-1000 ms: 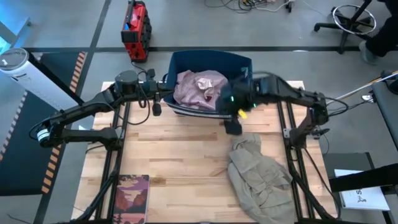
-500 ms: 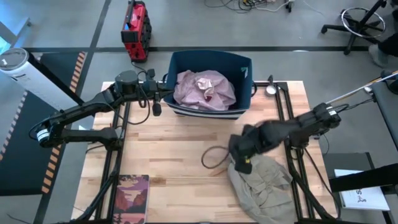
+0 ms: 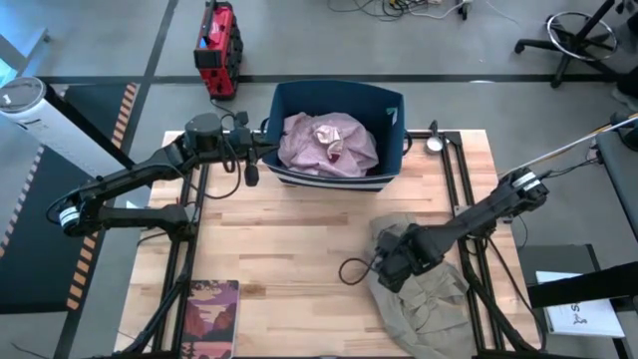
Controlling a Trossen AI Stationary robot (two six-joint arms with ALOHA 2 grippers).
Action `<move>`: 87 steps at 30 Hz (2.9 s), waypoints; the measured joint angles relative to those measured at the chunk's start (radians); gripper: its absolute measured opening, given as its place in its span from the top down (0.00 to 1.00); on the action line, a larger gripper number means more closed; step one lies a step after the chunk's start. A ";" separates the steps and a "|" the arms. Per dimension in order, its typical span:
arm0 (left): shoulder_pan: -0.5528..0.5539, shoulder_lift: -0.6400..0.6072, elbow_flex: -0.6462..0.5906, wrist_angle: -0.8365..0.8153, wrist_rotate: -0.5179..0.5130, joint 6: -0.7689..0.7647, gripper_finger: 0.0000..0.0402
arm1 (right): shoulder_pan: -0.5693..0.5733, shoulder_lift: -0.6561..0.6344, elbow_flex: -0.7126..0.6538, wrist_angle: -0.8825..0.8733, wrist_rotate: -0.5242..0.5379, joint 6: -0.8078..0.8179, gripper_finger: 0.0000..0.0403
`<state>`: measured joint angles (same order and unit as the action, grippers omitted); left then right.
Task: Sort clothes
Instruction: Put the light brown jacket into the blue laundry organizer
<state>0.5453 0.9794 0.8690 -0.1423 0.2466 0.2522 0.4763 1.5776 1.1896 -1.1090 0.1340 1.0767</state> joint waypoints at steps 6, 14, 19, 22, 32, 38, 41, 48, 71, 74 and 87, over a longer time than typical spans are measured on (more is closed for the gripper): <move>0.000 0.000 -0.002 -0.024 0.006 0.000 1.00 | 0.004 0.000 -0.133 0.081 -0.052 0.061 0.24; 0.000 0.000 -0.002 -0.046 0.007 0.000 1.00 | 0.003 -0.001 -0.313 0.277 -0.071 0.134 0.23; 0.000 0.000 -0.002 -0.045 0.007 0.000 1.00 | 0.004 -0.006 -0.381 0.367 -0.053 0.137 0.25; 0.000 0.000 -0.002 -0.045 0.007 0.000 1.00 | 0.004 -0.004 -0.393 0.377 -0.019 0.138 0.30; 0.000 0.000 -0.002 -0.036 0.008 0.004 1.00 | 0.001 0.033 -0.405 0.373 0.051 0.112 0.81; -0.001 0.000 -0.002 -0.043 0.008 -0.008 1.00 | -0.024 -0.052 -0.375 0.390 0.010 0.076 0.92; -0.001 0.000 -0.002 -0.043 0.008 -0.011 1.00 | -0.042 -0.132 -0.324 0.393 0.014 0.034 0.92; -0.001 0.000 -0.002 -0.042 0.008 -0.019 1.00 | -0.057 -0.224 -0.138 0.314 0.134 -0.090 0.92; 0.000 -0.099 -0.001 -0.022 0.008 -0.034 1.00 | -0.207 -0.110 0.863 0.243 0.521 -1.012 0.92; 0.000 -0.104 -0.001 -0.022 0.008 -0.034 1.00 | -0.265 -0.075 0.985 0.338 0.525 -1.200 0.92; 0.000 -0.105 -0.001 -0.020 0.008 -0.034 1.00 | -0.633 0.046 1.145 0.636 0.471 -1.680 0.92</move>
<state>0.5453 0.8745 0.8684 -0.1627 0.2543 0.2184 -0.1566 1.6233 2.3344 -0.4734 0.6052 -0.6036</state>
